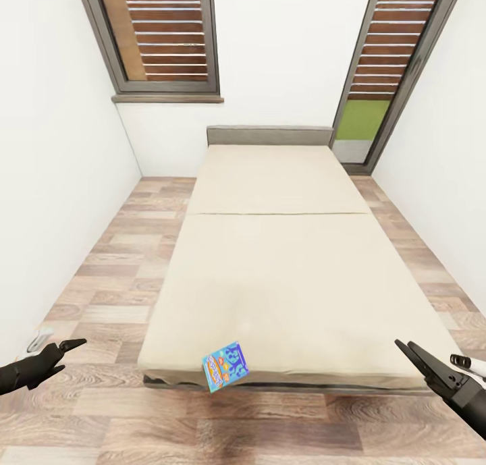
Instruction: Put all the toys in the child's room - the three board games (two on the bed and one on the table), the two jigsaw puzzles on the table, and the tennis ball on the table - inside the toy box on the table in the child's room.
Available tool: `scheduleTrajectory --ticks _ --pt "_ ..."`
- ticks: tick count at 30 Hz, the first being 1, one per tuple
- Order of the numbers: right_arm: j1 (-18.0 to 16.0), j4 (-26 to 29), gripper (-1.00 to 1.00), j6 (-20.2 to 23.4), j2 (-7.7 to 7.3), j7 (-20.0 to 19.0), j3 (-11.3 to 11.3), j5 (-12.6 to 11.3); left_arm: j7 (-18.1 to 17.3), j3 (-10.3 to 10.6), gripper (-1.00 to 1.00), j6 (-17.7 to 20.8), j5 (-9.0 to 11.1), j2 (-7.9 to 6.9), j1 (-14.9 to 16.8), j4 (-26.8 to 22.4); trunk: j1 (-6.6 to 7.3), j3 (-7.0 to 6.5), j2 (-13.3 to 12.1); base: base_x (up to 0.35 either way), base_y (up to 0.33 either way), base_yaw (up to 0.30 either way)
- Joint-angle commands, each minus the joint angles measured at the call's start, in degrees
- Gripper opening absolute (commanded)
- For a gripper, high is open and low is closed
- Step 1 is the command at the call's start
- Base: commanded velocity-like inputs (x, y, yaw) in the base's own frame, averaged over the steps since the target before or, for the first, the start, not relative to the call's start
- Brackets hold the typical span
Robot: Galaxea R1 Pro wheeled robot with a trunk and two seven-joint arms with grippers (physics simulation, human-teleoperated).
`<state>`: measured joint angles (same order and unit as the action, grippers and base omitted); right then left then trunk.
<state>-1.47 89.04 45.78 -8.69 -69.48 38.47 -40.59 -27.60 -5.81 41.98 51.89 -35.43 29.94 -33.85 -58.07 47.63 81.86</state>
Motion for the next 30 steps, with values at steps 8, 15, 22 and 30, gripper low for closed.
scheduleTrajectory --ticks 8,15,22,30 --pt "0.0 0.0 1.00 0.4 -0.01 0.0 0.0 -0.2 -0.1 -0.2 1.00 0.4 0.1 0.01 0.0 0.0 0.00 -0.73 0.0 0.000 0.000 0.000" --pt "0.0 0.0 1.00 0.4 -0.01 0.0 0.0 -0.2 -0.2 -0.2 1.00 0.4 0.1 0.01 0.0 0.0 0.00 -1.40 0.0 0.000 0.000 0.000" --pt "0.0 0.0 1.00 0.4 -0.01 0.0 0.0 -0.2 -0.2 -0.2 1.00 0.4 0.1 0.00 0.0 0.0 0.00 -2.06 0.0 0.000 0.000 0.000" --pt "0.0 0.1 1.00 0.4 -0.01 -0.2 0.0 -0.2 -0.4 -0.2 1.00 0.4 0.1 -0.06 0.0 0.0 0.00 -2.83 0.0 0.000 0.000 0.000"
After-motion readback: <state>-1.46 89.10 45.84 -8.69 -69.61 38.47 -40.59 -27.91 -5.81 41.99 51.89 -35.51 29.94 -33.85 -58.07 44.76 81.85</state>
